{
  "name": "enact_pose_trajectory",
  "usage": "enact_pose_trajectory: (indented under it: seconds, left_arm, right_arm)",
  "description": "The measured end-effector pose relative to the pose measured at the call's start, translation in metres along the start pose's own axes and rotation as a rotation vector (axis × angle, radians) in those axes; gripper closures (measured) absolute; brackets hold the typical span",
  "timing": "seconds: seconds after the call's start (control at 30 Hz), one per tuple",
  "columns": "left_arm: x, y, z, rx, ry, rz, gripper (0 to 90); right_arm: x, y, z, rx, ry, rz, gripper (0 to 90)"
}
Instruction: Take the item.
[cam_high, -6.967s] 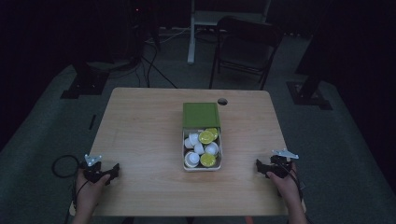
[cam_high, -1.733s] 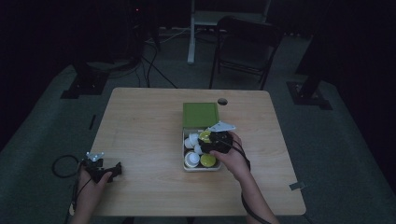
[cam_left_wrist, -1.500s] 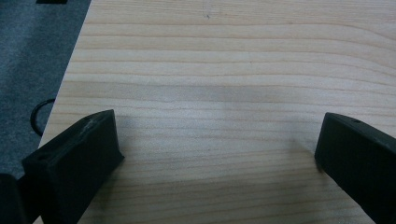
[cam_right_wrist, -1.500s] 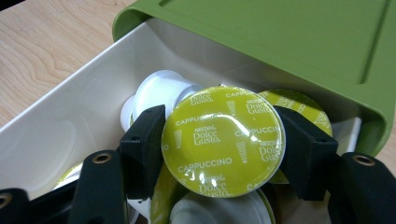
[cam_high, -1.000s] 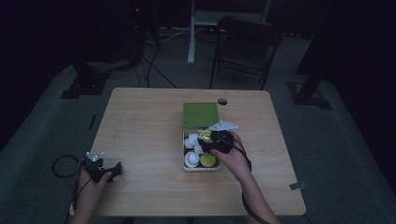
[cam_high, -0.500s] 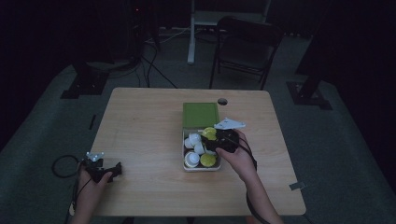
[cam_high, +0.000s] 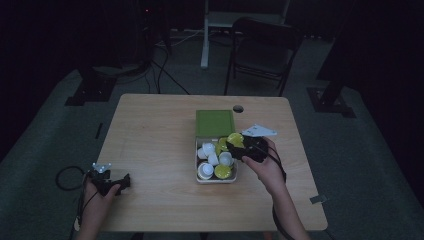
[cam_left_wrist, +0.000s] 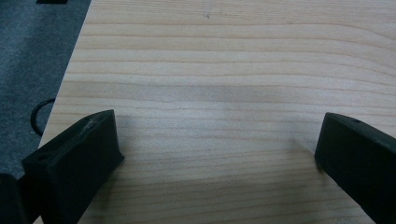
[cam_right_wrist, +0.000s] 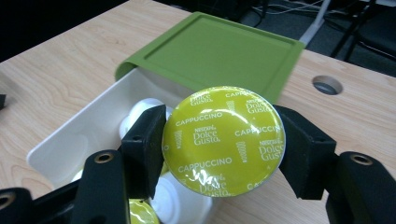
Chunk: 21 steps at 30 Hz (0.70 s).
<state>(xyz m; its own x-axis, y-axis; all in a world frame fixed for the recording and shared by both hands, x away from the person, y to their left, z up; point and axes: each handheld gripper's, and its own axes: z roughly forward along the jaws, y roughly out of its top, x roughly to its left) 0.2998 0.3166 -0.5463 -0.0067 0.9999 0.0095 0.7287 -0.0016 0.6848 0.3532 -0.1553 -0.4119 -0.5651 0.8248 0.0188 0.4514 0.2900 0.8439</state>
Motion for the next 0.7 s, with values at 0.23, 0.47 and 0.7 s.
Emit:
enact_pose_trajectory:
  seconds: [0.23, 0.47, 0.7]
  left_arm:
    - [0.000, 0.000, 0.000, -0.001, 0.000, 0.000, 0.2]
    - [0.000, 0.000, 0.000, 0.000, 0.000, -0.001, 0.2]
    - [0.000, 0.000, 0.000, 0.000, 0.000, 0.000, 0.2]
  right_arm:
    - [-0.014, -0.006, -0.009, -0.008, -0.035, 0.022, 38.3]
    - [-0.027, -0.015, -0.015, -0.012, -0.071, 0.040, 38.3]
    - [-0.039, -0.027, -0.021, -0.030, -0.118, 0.059, 38.3]
